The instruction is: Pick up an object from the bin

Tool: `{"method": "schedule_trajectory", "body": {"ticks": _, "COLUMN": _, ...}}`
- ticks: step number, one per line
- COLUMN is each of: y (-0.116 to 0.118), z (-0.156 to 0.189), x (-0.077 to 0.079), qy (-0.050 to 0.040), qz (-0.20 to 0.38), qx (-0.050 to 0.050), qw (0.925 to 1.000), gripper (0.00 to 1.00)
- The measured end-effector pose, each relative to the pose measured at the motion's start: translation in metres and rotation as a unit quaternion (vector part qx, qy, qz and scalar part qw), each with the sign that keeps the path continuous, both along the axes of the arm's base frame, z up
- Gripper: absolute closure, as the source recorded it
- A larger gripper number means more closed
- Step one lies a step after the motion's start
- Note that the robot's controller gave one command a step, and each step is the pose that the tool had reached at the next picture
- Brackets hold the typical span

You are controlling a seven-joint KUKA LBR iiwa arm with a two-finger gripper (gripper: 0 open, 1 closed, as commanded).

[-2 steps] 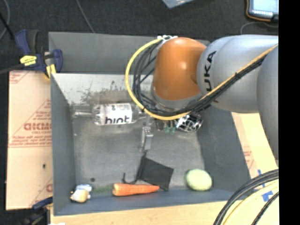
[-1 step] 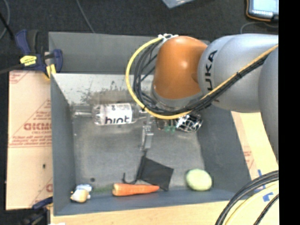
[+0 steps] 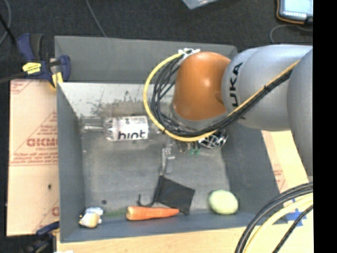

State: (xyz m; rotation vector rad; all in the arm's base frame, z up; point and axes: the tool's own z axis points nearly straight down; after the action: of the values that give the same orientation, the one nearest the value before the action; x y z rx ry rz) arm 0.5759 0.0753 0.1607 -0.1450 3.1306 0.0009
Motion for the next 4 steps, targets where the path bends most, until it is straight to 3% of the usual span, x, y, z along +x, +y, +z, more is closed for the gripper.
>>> {"method": "schedule_trajectory", "body": {"ticks": 1, "y": -0.042, "z": -0.032, "x": -0.001, "qy": 0.0017, "qz": 0.024, "qx": 0.001, "qw": 0.9997, "gripper": 0.0}}
{"method": "schedule_trajectory", "body": {"ticks": 2, "y": -0.075, "z": -0.049, "x": -0.016, "qy": 0.0001, "qz": 0.052, "qx": -0.002, "qw": 0.9987, "gripper": 0.0}}
{"method": "schedule_trajectory", "body": {"ticks": 3, "y": -0.07, "z": -0.059, "x": -0.03, "qy": -0.0005, "qz": 0.076, "qx": -0.001, "qw": 0.9971, "gripper": 0.0}}
{"method": "schedule_trajectory", "body": {"ticks": 4, "y": -0.064, "z": -0.073, "x": -0.042, "qy": -0.0005, "qz": 0.204, "qx": -0.003, "qw": 0.979, "gripper": 0.0}}
